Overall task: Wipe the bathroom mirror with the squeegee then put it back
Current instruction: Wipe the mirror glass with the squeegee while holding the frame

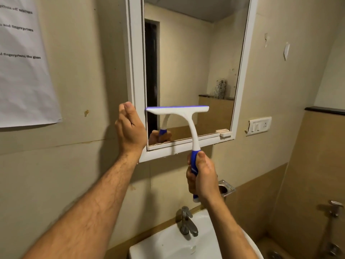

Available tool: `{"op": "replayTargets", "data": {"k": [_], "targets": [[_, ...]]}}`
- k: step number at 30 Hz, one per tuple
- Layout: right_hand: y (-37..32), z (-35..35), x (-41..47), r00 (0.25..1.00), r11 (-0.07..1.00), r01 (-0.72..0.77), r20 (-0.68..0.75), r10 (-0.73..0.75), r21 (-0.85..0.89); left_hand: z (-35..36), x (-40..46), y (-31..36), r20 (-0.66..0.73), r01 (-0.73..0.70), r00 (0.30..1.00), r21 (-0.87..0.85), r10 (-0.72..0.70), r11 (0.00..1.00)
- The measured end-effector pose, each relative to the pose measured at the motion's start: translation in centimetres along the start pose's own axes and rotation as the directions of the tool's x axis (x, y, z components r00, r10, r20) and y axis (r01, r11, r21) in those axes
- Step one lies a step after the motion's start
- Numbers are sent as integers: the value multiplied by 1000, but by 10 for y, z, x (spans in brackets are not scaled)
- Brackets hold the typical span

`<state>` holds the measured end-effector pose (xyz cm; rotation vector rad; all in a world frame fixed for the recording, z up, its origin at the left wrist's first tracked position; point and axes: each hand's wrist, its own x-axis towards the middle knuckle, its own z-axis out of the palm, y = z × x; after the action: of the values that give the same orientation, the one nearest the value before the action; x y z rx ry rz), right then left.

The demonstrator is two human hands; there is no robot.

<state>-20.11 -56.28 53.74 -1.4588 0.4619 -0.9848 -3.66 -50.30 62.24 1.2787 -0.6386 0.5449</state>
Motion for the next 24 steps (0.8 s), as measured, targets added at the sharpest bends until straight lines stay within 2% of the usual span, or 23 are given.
{"op": "replayTargets", "data": {"k": [6, 14, 24], "targets": [[50, -5, -31, 997, 997, -75, -35, 75, 1, 2, -1, 5, -23, 28, 999, 43, -27, 999], [4, -9, 0, 1000, 999, -5, 28, 6, -44, 2, -2, 1, 10, 74, 997, 72, -74, 995], [32, -18, -20, 999, 995, -46, 10, 47, -90, 2, -2, 4, 0, 71, 997, 56, -72, 996]]}}
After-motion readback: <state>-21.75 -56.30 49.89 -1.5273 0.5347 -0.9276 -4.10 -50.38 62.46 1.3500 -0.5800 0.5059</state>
